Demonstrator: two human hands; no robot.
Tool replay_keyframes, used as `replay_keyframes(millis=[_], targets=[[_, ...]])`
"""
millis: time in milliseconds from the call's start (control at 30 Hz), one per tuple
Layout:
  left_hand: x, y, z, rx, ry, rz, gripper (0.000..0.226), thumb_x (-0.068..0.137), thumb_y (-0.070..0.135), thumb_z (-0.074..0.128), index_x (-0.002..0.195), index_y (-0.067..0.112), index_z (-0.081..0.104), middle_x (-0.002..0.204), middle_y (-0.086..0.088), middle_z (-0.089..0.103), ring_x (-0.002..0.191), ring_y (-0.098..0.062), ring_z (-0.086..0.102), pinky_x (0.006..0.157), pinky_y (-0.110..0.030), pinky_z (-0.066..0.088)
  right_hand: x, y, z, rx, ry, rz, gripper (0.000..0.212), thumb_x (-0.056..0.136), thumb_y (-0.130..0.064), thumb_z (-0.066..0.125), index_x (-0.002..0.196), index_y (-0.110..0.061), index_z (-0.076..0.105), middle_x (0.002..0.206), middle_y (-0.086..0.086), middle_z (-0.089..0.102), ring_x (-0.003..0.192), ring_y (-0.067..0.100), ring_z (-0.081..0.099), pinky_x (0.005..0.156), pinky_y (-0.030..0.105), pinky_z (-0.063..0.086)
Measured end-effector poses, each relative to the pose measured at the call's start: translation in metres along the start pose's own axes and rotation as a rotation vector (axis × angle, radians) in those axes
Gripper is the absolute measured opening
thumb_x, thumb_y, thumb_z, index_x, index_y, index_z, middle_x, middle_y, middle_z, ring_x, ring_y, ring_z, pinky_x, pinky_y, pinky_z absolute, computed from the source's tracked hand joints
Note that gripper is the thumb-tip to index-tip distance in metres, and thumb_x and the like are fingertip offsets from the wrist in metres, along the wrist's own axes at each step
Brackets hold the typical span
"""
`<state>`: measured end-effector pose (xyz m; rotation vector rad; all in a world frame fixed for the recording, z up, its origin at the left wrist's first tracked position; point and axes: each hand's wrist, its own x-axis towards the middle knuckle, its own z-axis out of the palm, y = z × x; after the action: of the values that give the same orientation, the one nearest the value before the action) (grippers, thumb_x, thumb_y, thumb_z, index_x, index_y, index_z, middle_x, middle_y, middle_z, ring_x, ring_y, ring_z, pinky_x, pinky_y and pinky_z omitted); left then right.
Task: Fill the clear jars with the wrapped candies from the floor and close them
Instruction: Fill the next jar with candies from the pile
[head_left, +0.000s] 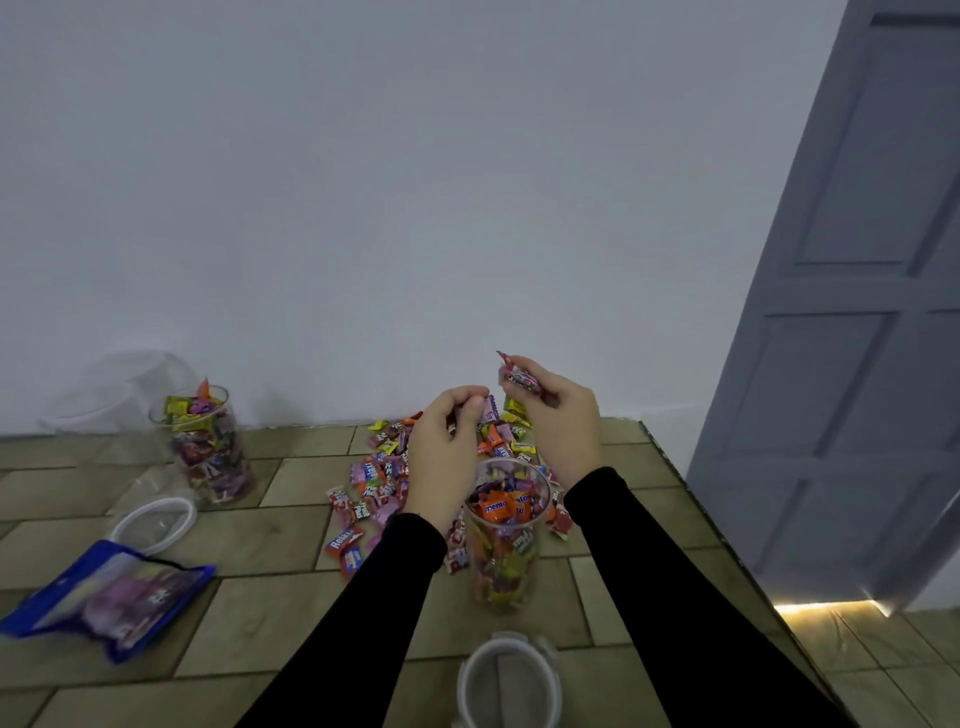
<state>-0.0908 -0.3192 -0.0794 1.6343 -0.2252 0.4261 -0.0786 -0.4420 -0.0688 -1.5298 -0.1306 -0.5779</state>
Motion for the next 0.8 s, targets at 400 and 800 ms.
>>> replay_keyframes(millis=[400,800], targets=[[-0.034,-0.005,0.000,-0.031,0.019,0.028,0.017,0.100,0.015,0.048,0.103,0.020,0.064,0.097,0.009,0.064,0.084,0.004,0.056,0.074,-0.010,0.043,-0.036,0.004,0.009,0.174,0.158,0.059,0.025,0.088,-0.009,0.066,0.111,-0.015,0.072,0.102,-0.002,0.074,0.103,0.008,0.067,0.091,0.022,0.052],[-0.040,-0.007,0.002,-0.126,0.008,-0.015,0.005,0.093,0.019,0.063,0.097,0.019,0.063,0.087,-0.002,0.065,0.076,-0.009,0.063,0.070,-0.025,0.053,-0.036,0.009,0.010,0.156,0.169,0.087,0.023,0.088,-0.012,0.068,0.110,-0.017,0.072,0.100,-0.005,0.074,0.102,0.008,0.067,0.092,0.028,0.052]])
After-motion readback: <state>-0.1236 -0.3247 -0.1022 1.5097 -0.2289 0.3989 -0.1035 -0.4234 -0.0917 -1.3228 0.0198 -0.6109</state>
